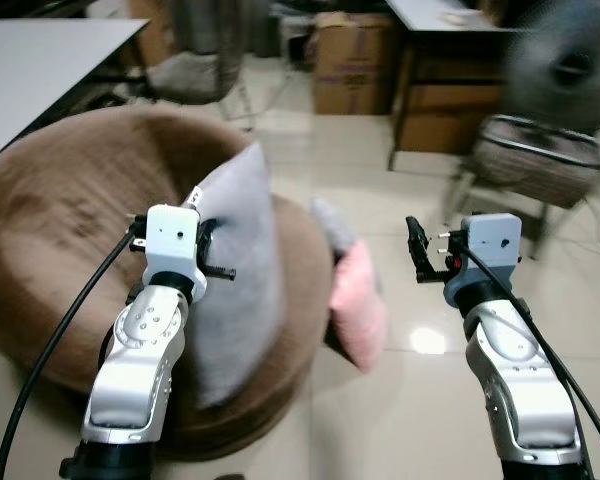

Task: Move the pillow to the sofa from floor

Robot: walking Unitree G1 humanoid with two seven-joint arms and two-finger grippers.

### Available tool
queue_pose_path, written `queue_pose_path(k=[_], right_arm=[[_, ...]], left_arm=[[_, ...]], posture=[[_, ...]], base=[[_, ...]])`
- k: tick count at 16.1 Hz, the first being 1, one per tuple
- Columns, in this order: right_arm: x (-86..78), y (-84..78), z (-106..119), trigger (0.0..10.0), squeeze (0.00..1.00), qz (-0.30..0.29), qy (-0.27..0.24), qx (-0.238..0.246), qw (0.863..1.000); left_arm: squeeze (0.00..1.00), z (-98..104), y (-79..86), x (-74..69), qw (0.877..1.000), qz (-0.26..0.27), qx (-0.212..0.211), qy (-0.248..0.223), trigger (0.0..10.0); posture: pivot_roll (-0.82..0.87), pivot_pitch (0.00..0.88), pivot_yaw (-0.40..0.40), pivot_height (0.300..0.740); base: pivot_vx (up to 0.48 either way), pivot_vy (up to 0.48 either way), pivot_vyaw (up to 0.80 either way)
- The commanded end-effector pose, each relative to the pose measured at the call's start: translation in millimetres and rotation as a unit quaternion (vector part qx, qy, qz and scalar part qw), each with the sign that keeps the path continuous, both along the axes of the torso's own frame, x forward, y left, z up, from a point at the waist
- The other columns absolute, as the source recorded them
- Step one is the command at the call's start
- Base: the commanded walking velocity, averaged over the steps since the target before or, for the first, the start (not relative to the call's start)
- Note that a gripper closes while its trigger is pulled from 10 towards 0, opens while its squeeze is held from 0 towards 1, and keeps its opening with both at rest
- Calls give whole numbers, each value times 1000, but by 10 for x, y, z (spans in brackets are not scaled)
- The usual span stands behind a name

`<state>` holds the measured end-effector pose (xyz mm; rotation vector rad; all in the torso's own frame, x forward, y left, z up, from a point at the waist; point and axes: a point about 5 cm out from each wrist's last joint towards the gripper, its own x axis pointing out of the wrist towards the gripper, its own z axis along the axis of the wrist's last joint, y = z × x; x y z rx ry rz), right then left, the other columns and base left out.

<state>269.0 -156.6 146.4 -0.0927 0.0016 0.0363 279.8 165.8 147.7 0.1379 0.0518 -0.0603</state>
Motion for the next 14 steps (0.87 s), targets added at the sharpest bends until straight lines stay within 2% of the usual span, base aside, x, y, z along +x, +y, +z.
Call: queue_pose_path(k=[1,6,8,11,14], right_arm=[[20,18,41,10000,0,5,-8,-3,1000],[16,19,45,10000,0,9,-9,-4,1000],[4,60,55,10000,0,32,-11,-8,999],[-2,54,54,10000,0,30,-13,-8,999],[0,25,51,10000,0,21,-11,-1,1000]], left_arm=[[0,156,-19,29,999,-6,2,-40,10000],[0,150,-27,28,999,-8,1,-40,10000],[0,149,-22,38,999,-8,3,-40,10000],[0,144,-26,46,999,-10,4,-41,10000],[0,136,-34,46,999,-12,4,-41,10000]], posture=[[-22,0,19,740],[-23,0,15,740],[-23,0,15,740],[-27,0,17,740],[-29,0,17,740]], base=[[289,0,0],[292,0,0],[292,0,0],[291,0,738],[292,0,0]])
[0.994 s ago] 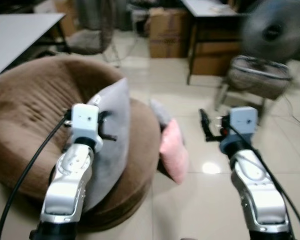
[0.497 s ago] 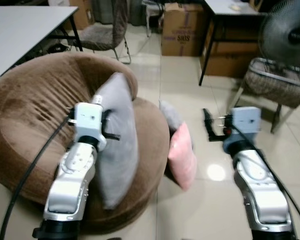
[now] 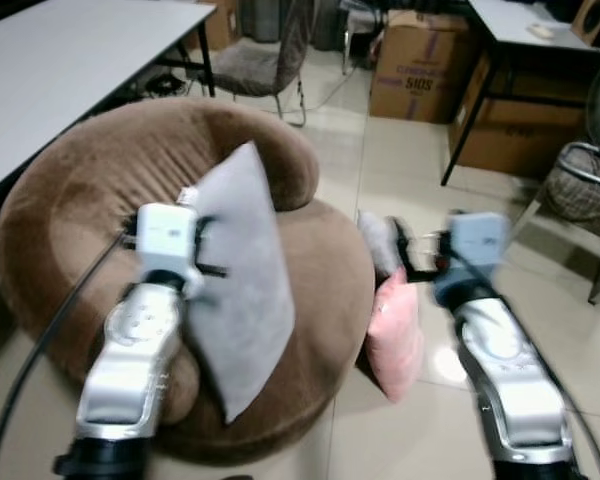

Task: Move the pillow to the sofa from floor

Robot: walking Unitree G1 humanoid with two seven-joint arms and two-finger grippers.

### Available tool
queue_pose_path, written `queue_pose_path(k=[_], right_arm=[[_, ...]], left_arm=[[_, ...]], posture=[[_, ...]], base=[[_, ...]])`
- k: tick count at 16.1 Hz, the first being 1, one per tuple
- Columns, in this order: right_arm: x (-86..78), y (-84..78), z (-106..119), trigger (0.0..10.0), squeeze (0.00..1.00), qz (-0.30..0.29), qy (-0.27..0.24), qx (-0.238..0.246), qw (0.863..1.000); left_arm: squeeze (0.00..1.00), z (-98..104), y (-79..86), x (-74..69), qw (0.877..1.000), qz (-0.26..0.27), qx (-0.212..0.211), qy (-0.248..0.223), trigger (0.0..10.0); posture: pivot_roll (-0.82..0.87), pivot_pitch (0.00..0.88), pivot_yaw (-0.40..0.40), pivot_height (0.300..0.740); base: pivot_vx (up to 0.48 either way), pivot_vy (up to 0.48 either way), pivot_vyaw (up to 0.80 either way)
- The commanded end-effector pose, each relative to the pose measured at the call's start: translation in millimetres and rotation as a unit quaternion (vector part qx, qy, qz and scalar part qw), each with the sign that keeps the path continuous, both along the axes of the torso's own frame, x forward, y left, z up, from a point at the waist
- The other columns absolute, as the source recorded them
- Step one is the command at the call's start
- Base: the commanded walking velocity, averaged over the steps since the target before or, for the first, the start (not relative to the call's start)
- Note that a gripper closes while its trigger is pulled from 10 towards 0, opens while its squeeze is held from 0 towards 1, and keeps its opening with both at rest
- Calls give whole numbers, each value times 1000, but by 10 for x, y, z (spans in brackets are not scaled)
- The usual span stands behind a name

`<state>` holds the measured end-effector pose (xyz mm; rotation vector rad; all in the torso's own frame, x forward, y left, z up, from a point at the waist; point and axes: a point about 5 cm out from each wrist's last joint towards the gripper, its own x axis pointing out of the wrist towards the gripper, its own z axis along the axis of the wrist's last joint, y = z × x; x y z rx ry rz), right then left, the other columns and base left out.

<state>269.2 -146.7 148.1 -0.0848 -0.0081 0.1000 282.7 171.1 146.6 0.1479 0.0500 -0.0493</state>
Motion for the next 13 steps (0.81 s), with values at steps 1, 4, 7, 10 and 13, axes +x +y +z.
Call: queue_pose_path(k=[1,4,7,10,13], right_arm=[[-3,-77,34,10000,0,-11,-8,-7,1000],[-3,-74,29,10000,0,-12,-7,-10,1000],[-3,-76,29,10000,0,-12,-7,-12,1000],[2,-65,36,10000,0,-5,-8,-17,1000],[5,-70,29,10000,0,-14,-6,-14,1000]], left_arm=[[0,143,-90,18,999,-19,-1,-38,10000],[0,140,-96,21,999,-21,-1,-37,10000],[0,138,-98,20,999,-22,-1,-37,10000],[0,138,-101,23,999,-20,-2,-36,10000],[0,132,-107,26,999,-22,-1,-34,10000]], posture=[[-29,0,17,740],[-29,0,17,740],[-30,0,16,740],[-27,0,13,740],[-25,0,14,740]], base=[[285,0,0],[284,0,0],[284,0,0],[285,0,267],[281,0,533]])
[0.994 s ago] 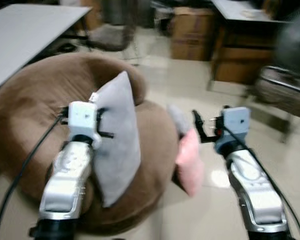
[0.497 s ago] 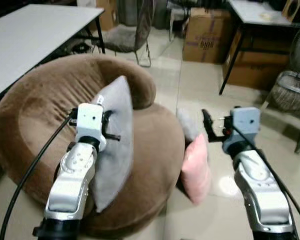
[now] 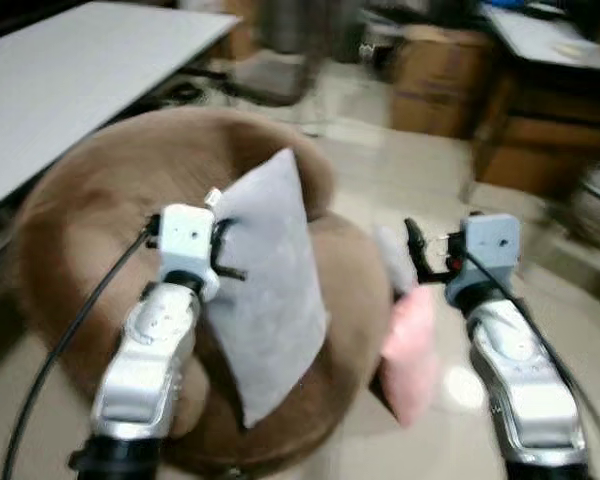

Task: Move the pillow to the sofa from floor

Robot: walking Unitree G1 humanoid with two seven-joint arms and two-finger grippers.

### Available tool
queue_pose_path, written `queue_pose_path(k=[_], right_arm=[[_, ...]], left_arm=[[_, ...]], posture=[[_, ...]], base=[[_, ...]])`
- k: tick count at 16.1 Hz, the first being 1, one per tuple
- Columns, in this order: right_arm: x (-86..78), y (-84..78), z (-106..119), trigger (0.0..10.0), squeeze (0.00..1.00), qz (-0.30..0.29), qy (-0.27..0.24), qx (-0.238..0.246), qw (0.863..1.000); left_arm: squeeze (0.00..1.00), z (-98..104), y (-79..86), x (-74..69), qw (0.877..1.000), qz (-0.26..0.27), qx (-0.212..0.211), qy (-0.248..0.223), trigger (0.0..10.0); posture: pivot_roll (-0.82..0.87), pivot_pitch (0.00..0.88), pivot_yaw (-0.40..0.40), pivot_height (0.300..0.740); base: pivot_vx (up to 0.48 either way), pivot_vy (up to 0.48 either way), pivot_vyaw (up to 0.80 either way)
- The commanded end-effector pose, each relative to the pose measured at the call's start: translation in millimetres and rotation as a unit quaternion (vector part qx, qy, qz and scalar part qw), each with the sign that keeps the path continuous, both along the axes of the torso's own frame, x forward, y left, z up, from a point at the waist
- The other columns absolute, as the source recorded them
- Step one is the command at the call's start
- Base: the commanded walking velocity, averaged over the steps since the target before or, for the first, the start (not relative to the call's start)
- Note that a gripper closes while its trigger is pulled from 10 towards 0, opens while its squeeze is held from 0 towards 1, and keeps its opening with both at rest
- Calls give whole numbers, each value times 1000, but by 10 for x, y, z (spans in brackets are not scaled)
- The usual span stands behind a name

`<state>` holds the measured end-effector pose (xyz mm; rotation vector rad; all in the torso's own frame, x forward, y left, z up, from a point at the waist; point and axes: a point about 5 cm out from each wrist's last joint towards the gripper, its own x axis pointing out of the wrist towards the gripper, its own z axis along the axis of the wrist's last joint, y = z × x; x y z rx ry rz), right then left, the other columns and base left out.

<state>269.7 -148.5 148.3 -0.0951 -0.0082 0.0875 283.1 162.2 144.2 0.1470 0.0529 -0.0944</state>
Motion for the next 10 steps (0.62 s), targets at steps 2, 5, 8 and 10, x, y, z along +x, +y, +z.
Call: queue_pose_path(k=[2,5,8,10], right_arm=[[2,-76,29,10000,0,-16,-6,-4,1000],[15,-112,44,10000,0,-19,-7,-7,1000],[46,-156,61,10000,0,11,-3,-14,1000],[65,-205,90,10000,0,25,-3,-23,999]], left_arm=[[0,136,-34,39,999,-6,3,-32,10000],[0,49,-117,138,999,-30,19,-14,10000],[0,-46,-183,405,998,-50,45,-3,10000],[0,-29,-230,555,997,-57,49,-4,10000]], posture=[[-28,0,17,740],[-34,0,14,740],[-44,0,14,740],[-52,0,17,740]], base=[[261,0,0],[0,0,0],[0,0,0],[0,0,0]])
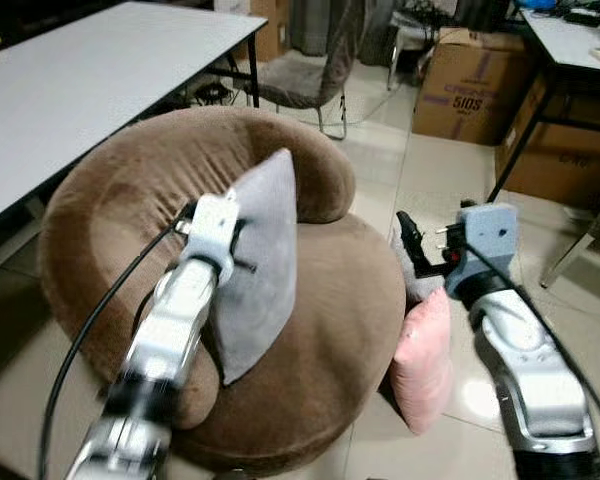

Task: Move the pillow to the sofa from floor

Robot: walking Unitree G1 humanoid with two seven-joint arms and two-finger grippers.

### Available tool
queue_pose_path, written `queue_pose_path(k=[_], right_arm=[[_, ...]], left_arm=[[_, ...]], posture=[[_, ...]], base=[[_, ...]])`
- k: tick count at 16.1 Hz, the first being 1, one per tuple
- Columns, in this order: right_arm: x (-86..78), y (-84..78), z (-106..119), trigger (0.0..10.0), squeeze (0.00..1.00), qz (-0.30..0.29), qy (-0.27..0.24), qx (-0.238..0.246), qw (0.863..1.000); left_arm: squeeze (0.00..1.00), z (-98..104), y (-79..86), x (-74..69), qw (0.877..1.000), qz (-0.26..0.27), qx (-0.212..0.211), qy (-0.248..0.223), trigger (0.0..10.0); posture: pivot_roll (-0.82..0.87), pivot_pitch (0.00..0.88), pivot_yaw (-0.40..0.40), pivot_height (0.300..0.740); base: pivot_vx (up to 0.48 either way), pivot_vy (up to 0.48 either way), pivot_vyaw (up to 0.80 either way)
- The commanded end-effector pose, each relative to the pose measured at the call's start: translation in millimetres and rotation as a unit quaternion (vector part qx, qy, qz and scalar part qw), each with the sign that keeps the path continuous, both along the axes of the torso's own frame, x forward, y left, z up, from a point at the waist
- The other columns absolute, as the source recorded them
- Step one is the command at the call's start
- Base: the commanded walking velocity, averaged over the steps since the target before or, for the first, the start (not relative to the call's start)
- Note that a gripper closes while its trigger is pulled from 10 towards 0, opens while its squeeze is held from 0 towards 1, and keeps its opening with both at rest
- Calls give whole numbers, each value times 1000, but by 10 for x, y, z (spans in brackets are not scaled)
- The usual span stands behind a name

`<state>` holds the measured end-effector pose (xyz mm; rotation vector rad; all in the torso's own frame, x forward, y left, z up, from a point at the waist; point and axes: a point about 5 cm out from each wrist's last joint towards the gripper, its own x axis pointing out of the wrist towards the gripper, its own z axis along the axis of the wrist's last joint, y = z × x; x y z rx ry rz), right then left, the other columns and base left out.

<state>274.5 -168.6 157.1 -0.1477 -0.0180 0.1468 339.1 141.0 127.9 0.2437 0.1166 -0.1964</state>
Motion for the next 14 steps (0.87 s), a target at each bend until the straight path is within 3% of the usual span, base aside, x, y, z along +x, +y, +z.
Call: queue_pose_path(k=[1,5,6,7,9,10,12,14], right_arm=[[14,-27,30,10000,0,30,7,4,1000],[-62,-49,105,10000,0,144,13,-27,989],[-122,-103,123,10000,0,191,26,-46,980],[-141,-125,130,10000,0,205,30,-51,977],[-164,-156,145,10000,0,223,37,-60,972],[-187,-157,164,10000,0,244,43,-59,967],[-231,-151,174,10000,0,273,54,-59,959],[-269,-137,139,10000,0,293,69,-68,951]], left_arm=[[0,133,-62,145,1000,0,-6,-24,10000],[0,169,-138,428,999,33,-7,-12,10000],[0,282,-141,555,997,72,-21,-19,10000],[0,317,-126,587,995,88,-32,-20,10000],[0,362,-30,619,989,135,-45,-33,10000],[0,372,64,622,982,163,-82,-40,10000],[0,334,193,603,975,195,-101,-47,10000],[0,12,483,460,960,265,-90,-7,10000]], posture=[[-52,0,17,740],[-95,0,33,740],[-104,0,27,740],[-109,0,26,740],[-118,0,25,740],[-121,0,27,740],[-121,0,25,740],[-119,0,23,740]], base=[[0,0,0],[0,0,0],[0,0,0],[0,0,0],[0,0,0],[0,0,0],[0,0,0],[0,0,0]])
